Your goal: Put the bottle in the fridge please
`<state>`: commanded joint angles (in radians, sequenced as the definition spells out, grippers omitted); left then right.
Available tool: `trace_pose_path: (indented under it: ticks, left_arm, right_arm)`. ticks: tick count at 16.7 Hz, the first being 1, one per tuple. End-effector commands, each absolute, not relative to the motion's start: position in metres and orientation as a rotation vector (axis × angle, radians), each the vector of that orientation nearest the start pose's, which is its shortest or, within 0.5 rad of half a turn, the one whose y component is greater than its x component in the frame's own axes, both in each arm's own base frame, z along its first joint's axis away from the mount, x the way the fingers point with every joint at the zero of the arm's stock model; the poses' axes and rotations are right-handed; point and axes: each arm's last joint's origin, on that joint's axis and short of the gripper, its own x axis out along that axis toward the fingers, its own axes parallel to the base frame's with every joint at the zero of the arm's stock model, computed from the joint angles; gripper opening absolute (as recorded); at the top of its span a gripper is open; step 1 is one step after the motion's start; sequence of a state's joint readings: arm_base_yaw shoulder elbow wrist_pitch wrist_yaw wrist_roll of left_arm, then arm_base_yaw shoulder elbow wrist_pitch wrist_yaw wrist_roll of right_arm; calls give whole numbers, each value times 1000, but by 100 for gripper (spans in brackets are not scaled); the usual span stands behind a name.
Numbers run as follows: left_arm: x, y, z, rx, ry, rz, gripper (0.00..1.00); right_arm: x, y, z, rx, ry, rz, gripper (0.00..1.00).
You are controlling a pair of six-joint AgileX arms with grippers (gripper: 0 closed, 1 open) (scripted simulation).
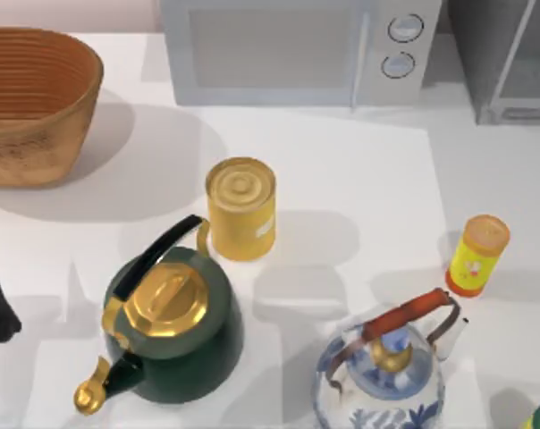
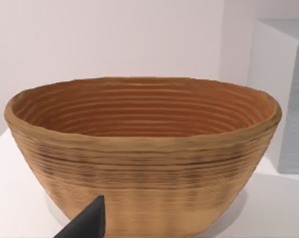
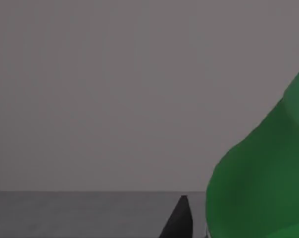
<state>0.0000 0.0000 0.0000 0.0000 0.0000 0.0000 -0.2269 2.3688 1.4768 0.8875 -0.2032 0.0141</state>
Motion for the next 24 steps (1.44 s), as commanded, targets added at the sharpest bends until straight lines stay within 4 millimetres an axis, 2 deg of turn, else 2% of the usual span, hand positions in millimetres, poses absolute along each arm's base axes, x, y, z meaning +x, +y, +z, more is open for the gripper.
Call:
trace_pose_path:
  ticks: [5,18,24]
  left_arm:
    - [106,-1,160,0,0,0,100]
    - [106,-1,160,0,0,0,100]
    - [106,-1,160,0,0,0,100]
  right_arm:
    - [504,-103,129,4,13,4,1]
    - [504,-103,129,4,13,4,98]
    - [504,-103,129,4,13,4,100]
